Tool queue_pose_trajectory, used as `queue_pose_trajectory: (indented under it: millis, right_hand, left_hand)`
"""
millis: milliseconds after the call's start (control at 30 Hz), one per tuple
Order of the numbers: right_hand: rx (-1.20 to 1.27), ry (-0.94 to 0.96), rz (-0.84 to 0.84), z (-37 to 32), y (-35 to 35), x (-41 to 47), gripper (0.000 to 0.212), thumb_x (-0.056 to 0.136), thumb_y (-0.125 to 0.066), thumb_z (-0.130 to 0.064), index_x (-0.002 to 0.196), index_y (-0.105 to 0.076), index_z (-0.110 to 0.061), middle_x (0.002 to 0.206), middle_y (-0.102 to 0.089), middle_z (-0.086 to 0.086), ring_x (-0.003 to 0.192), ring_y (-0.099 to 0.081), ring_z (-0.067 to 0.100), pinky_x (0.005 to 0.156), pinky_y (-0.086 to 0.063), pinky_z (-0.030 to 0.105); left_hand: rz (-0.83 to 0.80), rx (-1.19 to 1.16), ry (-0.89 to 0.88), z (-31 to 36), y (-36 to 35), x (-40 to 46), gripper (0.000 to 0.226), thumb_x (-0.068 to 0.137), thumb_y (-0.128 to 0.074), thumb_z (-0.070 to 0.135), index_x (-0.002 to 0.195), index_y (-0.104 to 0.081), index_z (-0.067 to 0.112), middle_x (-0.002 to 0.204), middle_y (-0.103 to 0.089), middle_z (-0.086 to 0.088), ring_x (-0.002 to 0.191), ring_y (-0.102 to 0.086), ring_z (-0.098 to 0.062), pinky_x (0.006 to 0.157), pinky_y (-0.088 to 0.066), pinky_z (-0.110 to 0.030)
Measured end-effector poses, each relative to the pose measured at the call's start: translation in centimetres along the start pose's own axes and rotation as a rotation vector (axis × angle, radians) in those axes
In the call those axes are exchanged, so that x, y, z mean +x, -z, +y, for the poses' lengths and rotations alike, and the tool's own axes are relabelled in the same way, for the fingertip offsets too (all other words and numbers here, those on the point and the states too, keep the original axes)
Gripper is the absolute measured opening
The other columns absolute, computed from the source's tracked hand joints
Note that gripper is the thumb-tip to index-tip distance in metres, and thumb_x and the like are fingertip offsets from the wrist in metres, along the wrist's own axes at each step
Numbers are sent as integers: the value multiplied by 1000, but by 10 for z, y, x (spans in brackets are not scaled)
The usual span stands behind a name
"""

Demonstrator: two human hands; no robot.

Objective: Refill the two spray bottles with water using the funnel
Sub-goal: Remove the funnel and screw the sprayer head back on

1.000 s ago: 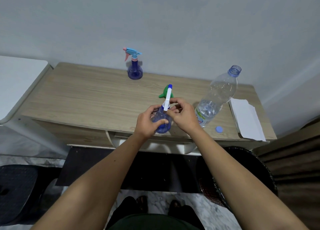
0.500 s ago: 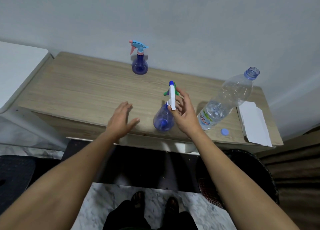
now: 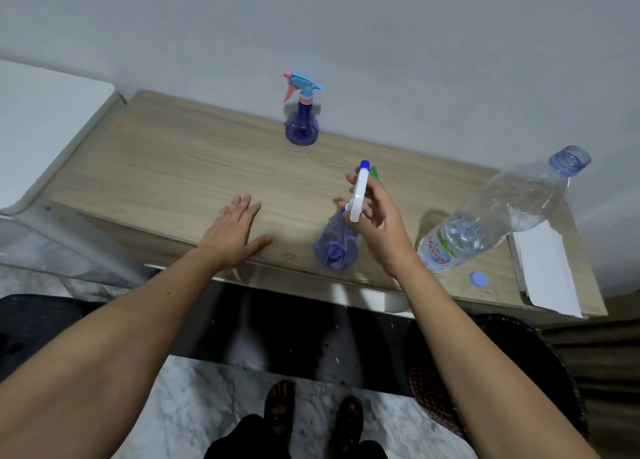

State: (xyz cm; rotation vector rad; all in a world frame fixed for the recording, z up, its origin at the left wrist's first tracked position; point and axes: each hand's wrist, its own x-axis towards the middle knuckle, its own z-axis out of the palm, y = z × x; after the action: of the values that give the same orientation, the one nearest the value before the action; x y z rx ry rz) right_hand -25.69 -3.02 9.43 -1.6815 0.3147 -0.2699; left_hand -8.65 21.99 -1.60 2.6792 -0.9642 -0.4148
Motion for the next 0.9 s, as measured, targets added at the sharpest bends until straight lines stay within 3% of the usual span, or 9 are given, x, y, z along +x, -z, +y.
queue_pose_trajectory:
  millis: [133, 233, 300, 367, 433, 500, 567, 767, 900]
  right_hand:
    - [61, -45, 24, 2, 0, 1, 60, 100, -68, -4, 155, -47, -13, 147, -61, -3, 113, -69, 25, 100, -56, 33]
    - [52, -79, 29, 2, -1, -3, 49, 105, -61, -8, 153, -49, -5, 133, -69, -6, 103, -71, 18, 93, -58, 28]
    - [41, -117, 39, 4, -3, -4, 39, 109, -56, -13, 146, -56, -6, 123, -72, -4, 102, -68, 20, 97, -57, 34]
    - [25, -146, 22, 6, -9, -5, 33, 108, -56, -30, 134, -65, -12, 125, -71, 1, 102, -66, 24, 100, -55, 43]
    - [63, -188, -3, 7, -19, -7, 34, 103, -54, -42, 118, -72, -17, 127, -70, 6, 95, -62, 31, 91, -58, 49]
    - [124, -241, -24, 7, -31, -10, 34, 101, -51, -45, 111, -71, -19, 122, -69, 7, 81, -60, 32, 74, -59, 40]
    - [125, -281, -43, 11, -40, -11, 39, 100, -48, -47, 111, -69, -17, 117, -70, 6, 69, -66, 30, 68, -57, 39]
    - [88, -311, -86, 31, -46, -12, 35, 113, -42, -34, 110, -67, -10, 122, -70, 20, 70, -69, 29, 68, -59, 41]
    - [35, -314, -80, 36, -48, -12, 34, 112, -46, -39, 108, -69, -16, 118, -73, 15, 77, -70, 33, 74, -60, 44]
  left_hand:
    - [31, 48, -18, -7, -9, 0, 88, 101, -44, 67, 167, -18, 14, 176, -6, -12, 164, 0, -27, 132, -4, -43]
    - [64, 108, -26, -10, -17, 0, 96, 96, -23, 78, 167, -17, 14, 176, -7, -12, 164, -2, -28, 132, -5, -46]
    - [89, 128, -39, -12, -21, 1, 99, 92, -13, 78, 167, -19, 13, 176, -10, -14, 164, -5, -30, 131, -7, -48]
    - [92, 122, -44, -12, -22, 2, 98, 92, -13, 77, 166, -20, 13, 175, -11, -14, 163, -6, -31, 130, -7, -49]
    - [89, 115, -45, -12, -22, 1, 98, 92, -14, 77, 166, -20, 13, 175, -11, -14, 163, -6, -31, 130, -7, -49]
    - [92, 117, -47, -11, -23, 1, 98, 92, -14, 76, 166, -21, 13, 175, -12, -15, 163, -7, -31, 130, -7, -49]
    - [91, 117, -50, -12, -24, 1, 97, 92, -15, 76, 166, -21, 13, 175, -13, -15, 163, -8, -32, 130, -7, -50]
    - [126, 112, -60, -15, -27, 2, 93, 95, -22, 75, 164, -27, 13, 174, -19, -15, 162, -13, -33, 130, -11, -52]
    - [146, 126, -71, -16, -30, 2, 91, 96, -24, 74, 163, -29, 12, 173, -22, -16, 162, -16, -34, 130, -14, -53]
